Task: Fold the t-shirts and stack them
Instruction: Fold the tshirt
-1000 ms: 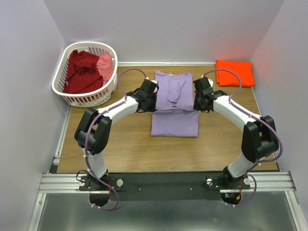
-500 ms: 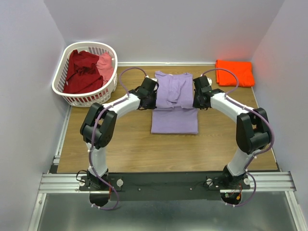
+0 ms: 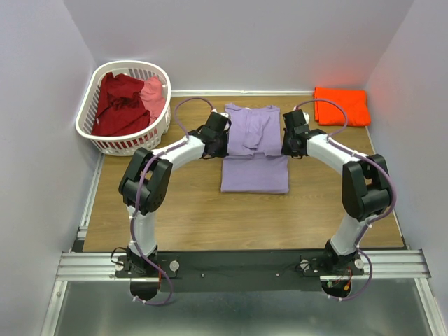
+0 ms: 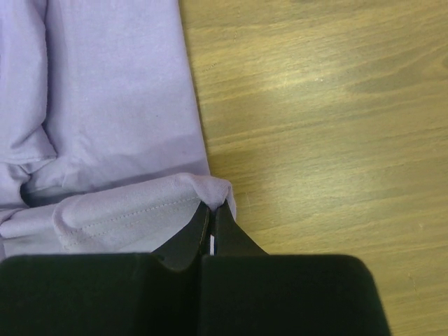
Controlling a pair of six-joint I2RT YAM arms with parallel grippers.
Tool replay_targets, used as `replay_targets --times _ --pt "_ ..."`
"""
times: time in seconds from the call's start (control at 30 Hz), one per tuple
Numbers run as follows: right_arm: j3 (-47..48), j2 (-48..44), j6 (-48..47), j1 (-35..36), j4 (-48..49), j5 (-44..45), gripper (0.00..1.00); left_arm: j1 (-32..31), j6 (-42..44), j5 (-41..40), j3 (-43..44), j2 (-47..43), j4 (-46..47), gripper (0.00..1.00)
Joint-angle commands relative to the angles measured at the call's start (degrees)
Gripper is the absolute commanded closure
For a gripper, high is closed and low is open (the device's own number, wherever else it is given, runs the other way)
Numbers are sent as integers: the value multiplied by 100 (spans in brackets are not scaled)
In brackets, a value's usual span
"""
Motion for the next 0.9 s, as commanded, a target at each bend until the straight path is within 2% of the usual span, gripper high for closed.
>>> replay_targets --times 0.0,0.1,0.27,0.37,0.43,0.6,0.7,0.73,0.8,0.87 --pt "82 228 -72 -88 158 99 99 106 50 -256 27 133 60 100" --pt "82 351 -63 -88 167 81 99 115 41 -168 45 221 69 100" --pt "73 440 -81 -88 167 -24 94 106 50 -98 -16 239 113 80" --pt "82 387 -81 -97 167 -77 82 106 32 -89 -43 195 139 66" --pt "117 300 -107 -88 167 -164 63 115 23 -106 -25 107 140 60" --pt "135 -192 -186 -88 158 -472 59 97 -47 -133 -78 -357 87 44" --pt "38 -543 -160 -62 167 -963 60 36 -214 -238 -332 -718 104 43" --pt "3 -605 -151 -44 219 -1182 64 -8 -266 -299 -420 -981 122 44" --pt "-163 -712 -90 61 316 -1386 73 -192 -459 -458 -762 -1263 253 48" --pt "-304 -773 33 184 544 -1833 76 -455 -644 -485 -1209 -1615 594 60"
